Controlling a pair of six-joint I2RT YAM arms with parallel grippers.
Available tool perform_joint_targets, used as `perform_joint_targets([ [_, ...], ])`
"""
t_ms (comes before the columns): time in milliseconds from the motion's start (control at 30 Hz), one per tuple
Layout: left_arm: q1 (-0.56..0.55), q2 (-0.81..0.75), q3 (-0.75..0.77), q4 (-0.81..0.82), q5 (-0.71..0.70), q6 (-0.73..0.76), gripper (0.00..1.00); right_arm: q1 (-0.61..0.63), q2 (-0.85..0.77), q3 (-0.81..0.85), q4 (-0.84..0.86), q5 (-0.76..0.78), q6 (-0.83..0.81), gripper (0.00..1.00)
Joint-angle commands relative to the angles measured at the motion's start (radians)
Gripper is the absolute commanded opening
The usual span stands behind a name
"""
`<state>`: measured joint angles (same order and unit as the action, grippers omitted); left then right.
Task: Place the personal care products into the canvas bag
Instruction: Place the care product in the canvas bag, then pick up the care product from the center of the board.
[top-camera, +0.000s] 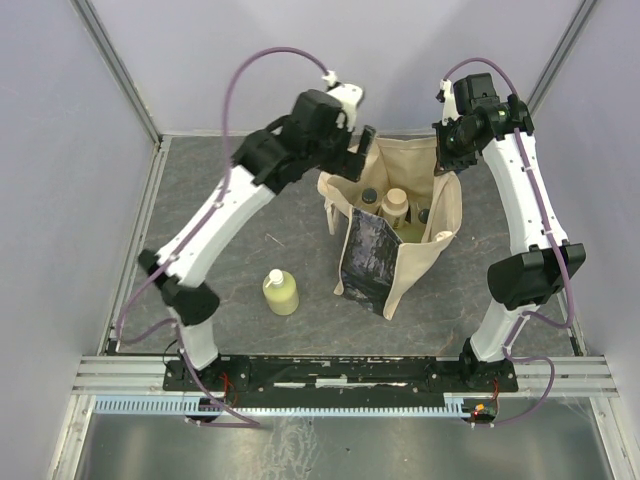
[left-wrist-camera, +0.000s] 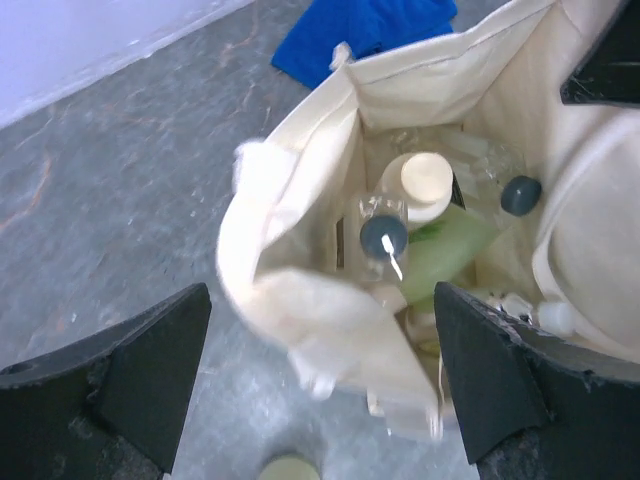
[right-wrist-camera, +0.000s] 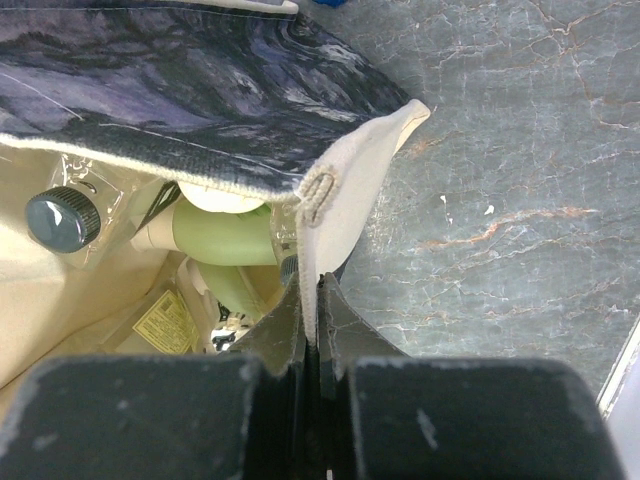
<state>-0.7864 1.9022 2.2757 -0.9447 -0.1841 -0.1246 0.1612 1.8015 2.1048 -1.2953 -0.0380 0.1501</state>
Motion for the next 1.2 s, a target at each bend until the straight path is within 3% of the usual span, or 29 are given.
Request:
perform_joint_targets([
  [0,-0.003,-0.254,-0.143,-0.110,-0.102,-0.156,0.99,-0.003,-0.010,-0.009,0.060,0.045,-0.030,0.00],
  [233,-0.012,-0.554,-0.491,-0.362,-0.157,-0.502,0.99,-0.011,-0.048,-0.068,0.076,0.048,-0.035,0.01],
  [400,-0.051,-0.713,-0.769,-0.364,-0.103,-0.673,1.00,-0.011,-0.057,-0.071,0.067,0.044,-0.037,0.01],
  [633,-0.066,-0.760,-1.001,-0.265,-0.078,-0.654,1.00,-0.011,-0.074,-0.070,0.066,0.044,-0.032,0.01],
  [867,-0.066,-0.700,-1.067,-0.157,-0.164,-0.605,1.00,-0.011,-0.088,-0.091,0.065,0.047,-0.039,0.00],
  [1167,-0.064,-0.662,-1.139,-0.115,-0.147,-0.620,1.00,-0.011,-0.081,-0.075,0.057,0.063,-0.056,0.00],
])
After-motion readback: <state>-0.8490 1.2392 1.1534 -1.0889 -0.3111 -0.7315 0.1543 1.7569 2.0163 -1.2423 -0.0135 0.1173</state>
